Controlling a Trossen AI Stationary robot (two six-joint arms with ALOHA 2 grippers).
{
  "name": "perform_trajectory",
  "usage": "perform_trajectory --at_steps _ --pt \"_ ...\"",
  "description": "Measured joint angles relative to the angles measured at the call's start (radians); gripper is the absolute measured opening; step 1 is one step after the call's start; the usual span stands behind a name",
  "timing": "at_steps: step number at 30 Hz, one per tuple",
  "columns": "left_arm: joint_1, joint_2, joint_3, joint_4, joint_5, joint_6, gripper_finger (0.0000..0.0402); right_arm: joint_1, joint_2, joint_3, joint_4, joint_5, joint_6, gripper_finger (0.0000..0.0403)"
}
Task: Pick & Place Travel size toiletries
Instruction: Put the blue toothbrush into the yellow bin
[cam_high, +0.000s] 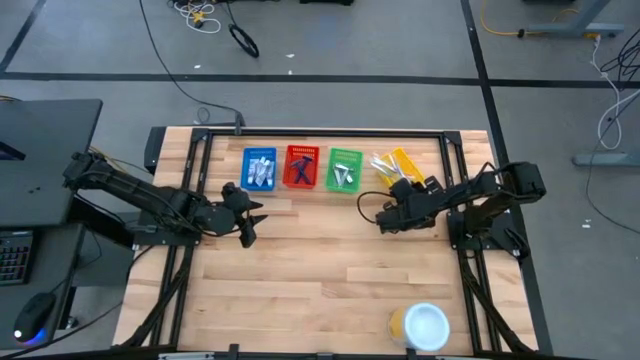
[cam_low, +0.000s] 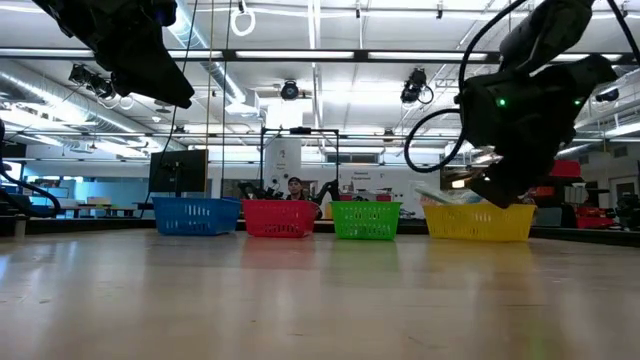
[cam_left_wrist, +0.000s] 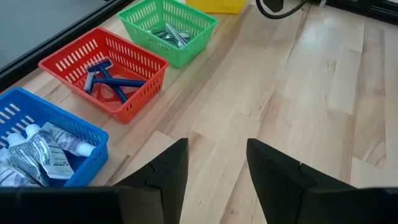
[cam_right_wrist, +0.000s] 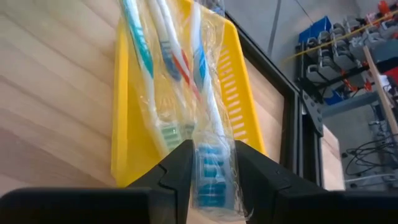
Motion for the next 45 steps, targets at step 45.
perform_trajectory --at_steps 45 --pt "0.0 0.0 0.0 0.0 0.008 -0.002 0.0171 -0.146 -0.085 0.167 -0.047 -0.127 -0.227 0.0198"
